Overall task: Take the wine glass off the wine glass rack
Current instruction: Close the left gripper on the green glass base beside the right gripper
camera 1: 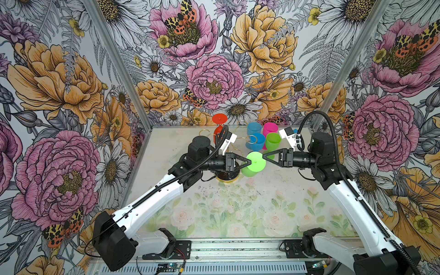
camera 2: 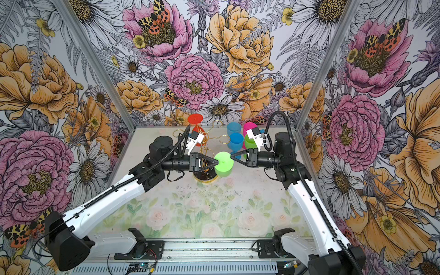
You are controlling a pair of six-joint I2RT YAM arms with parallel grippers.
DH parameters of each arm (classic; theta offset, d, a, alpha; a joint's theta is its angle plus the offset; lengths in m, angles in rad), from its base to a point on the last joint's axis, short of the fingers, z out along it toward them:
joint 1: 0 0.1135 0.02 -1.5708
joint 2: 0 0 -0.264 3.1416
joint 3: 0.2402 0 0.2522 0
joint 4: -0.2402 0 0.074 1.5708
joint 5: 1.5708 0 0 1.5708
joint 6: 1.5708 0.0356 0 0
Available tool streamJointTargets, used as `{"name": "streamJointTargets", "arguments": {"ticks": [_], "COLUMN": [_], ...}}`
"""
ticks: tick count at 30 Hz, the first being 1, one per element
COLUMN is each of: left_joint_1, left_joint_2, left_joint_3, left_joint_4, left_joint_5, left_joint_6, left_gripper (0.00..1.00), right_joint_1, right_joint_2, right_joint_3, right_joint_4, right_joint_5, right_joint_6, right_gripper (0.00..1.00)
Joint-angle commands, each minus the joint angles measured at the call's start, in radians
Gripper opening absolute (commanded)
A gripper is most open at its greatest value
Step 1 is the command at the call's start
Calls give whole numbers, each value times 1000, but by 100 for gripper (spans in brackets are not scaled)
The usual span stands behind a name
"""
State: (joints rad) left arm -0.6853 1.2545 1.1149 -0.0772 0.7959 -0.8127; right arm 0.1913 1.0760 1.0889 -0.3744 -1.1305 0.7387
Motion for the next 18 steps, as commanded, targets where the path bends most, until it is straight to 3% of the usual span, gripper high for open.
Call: {"name": "streamJointTargets", "arguments": {"ticks": [1,13,18], "left_joint_1": [-9,-13,-16], "left_joint_2": [1,20,35], "left_joint_3": [31,41,58], "left_joint_4": [24,24,28], "left_joint_5": [37,48,60], "left_joint_6": [0,-2,-4], "left_gripper": [18,7,2], "right_joint_1": [7,0,-42], "right_joint_2": [7,-3,-42], "right_joint_3": [25,20,8], "right_joint_4": [15,15,15], "right_joint_5": [4,-8,-10], "right_joint_6": [-24,-27,-22], "right_gripper": [0,1,24]}}
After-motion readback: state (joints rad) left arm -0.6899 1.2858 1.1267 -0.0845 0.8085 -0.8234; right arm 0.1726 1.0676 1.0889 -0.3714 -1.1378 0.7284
